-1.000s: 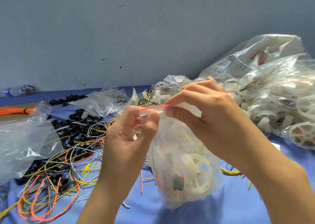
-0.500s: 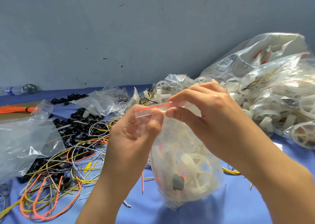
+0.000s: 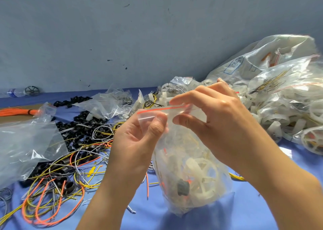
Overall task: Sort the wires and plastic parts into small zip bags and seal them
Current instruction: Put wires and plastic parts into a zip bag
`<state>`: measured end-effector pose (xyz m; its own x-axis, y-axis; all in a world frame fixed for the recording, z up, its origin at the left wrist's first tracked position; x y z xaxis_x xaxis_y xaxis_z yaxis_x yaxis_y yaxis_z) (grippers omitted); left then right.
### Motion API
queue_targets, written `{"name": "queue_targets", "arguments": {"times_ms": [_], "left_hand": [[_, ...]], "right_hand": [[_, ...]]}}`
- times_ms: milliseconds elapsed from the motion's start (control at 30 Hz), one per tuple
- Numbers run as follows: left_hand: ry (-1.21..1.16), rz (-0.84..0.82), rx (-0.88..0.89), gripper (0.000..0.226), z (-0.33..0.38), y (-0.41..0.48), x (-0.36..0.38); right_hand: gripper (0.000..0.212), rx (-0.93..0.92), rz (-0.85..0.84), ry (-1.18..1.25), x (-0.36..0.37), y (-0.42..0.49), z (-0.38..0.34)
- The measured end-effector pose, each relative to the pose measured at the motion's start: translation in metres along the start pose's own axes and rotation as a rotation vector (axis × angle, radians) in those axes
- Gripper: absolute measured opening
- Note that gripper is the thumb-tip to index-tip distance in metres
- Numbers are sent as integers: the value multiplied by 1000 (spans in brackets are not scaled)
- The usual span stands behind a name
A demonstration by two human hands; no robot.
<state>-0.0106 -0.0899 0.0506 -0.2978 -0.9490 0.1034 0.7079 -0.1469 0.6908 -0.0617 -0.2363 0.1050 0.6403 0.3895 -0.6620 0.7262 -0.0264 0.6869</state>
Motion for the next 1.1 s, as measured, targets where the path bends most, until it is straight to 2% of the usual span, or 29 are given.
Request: {"name": "queue_targets", "arguments": {"times_ms": [100, 433, 500, 567, 633, 733, 833, 1100], "left_hand": [[-26, -15, -8, 12, 0, 1, -1], [17, 0, -57, 14, -4, 0, -2], [20, 18, -59, 18, -6, -1, -3], [12, 40, -75, 22, -7, 0, -5], [5, 61, -91, 23, -10, 0, -8], [14, 66, -96, 23, -11, 0, -10], [27, 74, -93, 20, -13, 0, -10], [57, 87, -94, 19, -15, -1, -12]], "right_hand": [[32, 41, -12, 29, -5, 2, 8], [19, -21, 57, 75, -9, 2, 13], [20, 13, 87, 128, -11, 2, 23], [24, 148, 100, 263, -15, 1, 43], [24, 348, 39, 577, -13, -2, 65], [23, 543, -78, 987, 4, -11, 83], [25, 614, -105, 1115, 16, -16, 84], [21, 641, -46, 1287, 25, -15, 74]]}}
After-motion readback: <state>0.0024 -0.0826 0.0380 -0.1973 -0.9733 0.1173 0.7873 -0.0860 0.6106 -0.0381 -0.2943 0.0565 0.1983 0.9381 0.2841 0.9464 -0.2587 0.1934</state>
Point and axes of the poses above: each hand's wrist, its own y-axis towards the middle knuckle, its own x-axis out of the palm, z = x × y, the point moved 4 cm from there along y, towards the middle knuckle, and after that the axes turned 11 degrees about x, right-handed, at the moved point
